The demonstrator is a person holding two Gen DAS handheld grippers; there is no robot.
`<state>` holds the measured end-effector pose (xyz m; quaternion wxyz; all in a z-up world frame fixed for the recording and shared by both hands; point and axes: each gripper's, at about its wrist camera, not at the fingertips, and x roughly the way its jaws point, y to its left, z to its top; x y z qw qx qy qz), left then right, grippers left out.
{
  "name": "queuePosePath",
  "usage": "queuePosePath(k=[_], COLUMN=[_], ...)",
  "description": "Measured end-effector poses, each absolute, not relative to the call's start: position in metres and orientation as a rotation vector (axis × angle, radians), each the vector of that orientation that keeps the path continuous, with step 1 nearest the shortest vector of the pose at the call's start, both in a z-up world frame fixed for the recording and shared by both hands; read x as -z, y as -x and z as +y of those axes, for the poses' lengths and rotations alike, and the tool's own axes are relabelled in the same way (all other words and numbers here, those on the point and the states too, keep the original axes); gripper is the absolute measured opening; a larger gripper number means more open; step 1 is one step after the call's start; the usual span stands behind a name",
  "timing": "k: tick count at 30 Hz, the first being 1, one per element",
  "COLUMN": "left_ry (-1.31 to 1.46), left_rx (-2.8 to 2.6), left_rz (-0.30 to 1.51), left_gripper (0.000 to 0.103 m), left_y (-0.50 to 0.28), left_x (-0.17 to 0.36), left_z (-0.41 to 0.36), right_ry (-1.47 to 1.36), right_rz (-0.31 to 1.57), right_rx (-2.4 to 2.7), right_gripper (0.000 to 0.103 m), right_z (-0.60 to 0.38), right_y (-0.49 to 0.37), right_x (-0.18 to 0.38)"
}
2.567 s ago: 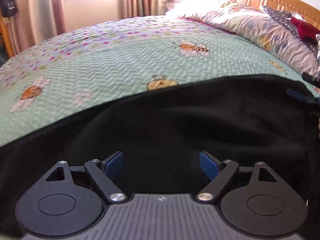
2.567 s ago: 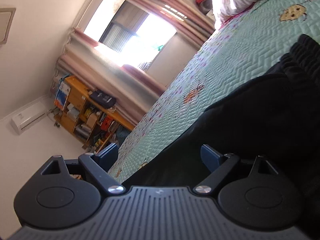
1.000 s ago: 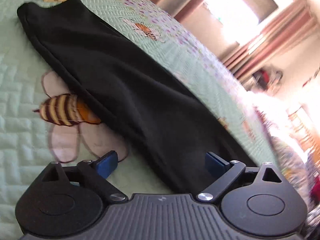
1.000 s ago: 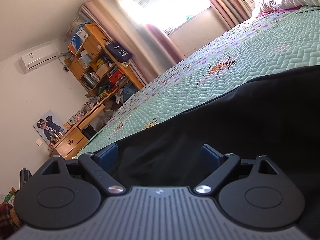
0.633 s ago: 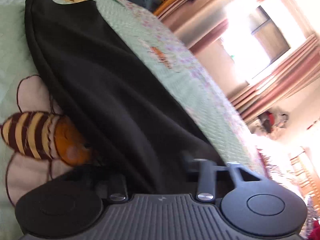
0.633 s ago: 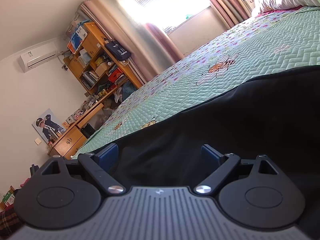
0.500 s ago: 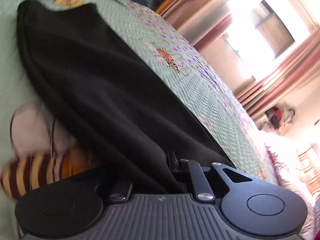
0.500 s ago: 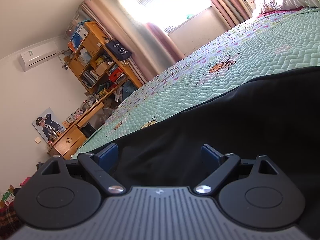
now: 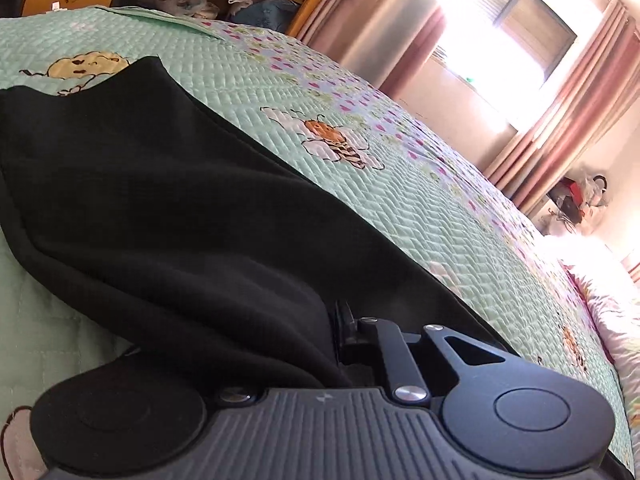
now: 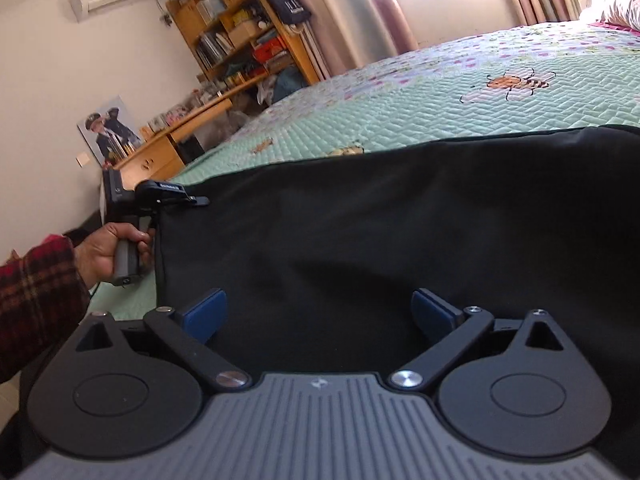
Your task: Fold clothes
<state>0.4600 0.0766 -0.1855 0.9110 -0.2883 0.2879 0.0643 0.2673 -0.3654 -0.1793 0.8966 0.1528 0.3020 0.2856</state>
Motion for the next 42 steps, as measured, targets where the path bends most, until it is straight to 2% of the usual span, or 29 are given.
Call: queuePosePath(k=[3,7,14,16,20,24,27,32,37,42], left_ry=[0.606,0.603,0.624,0.62,0.613,0.633,0.738,0.863,0.903,0.896], left_rx=[-0.106,-0.08,-0.028,-0.004,0.042,0.072,0.069,0.02,-0.019,-0.177], left_rz=[0.616,0.652,0.685,0.692,0.706,0.719,0.699,0.652,0.628,0.56], left_gripper=[0.014,0.014,0.014,0.014,0.014,0.02,0.018,0.016,0.016,0.019], left_y=[-0.463,-0.474,-0.489,-0.492,-0.498,-0.497,-0.486,-0.468,-0.468,-0.464], left_x=[0.184,0.18,0.184,0.185,0.186,0.187,0.196,0.206,0.209,0.202], left_z=[0.084,0.093,0.107,0.114,0.126,0.142,0.168,0.212,0.249,0.3], right_ry=[-0.272,-0.32,-0.122,-0.041,0.096,0.108,0.0,-0.155,-0.061,-0.074], right_rz=[0.601,0.605,0.886,0.925,0.894,0.893,0.916,0.878,0.871,0.882], right_rx=[-0.517,-0.528,-0.369,-0.317,-0.192,-0.112,-0.054,-0.087,-0.1,-0.094], right_gripper=[0.098,0.089,0.082,0.085,0.103,0.103,0.103,0.103,0.103,0.103], right_z=[-0.36,-0.336,-0.231,-0.204,-0.168,-0.16,-0.159,-0.139,-0.096,-0.097], right_y=[-0.261,-0.266,-0.377,-0.406,-0.436,-0.45,-0.446,-0.392,-0.364,-0.368], right_x=[0.167,0.143,0.151,0.157,0.169,0.174,0.167,0.163,0.168,0.171])
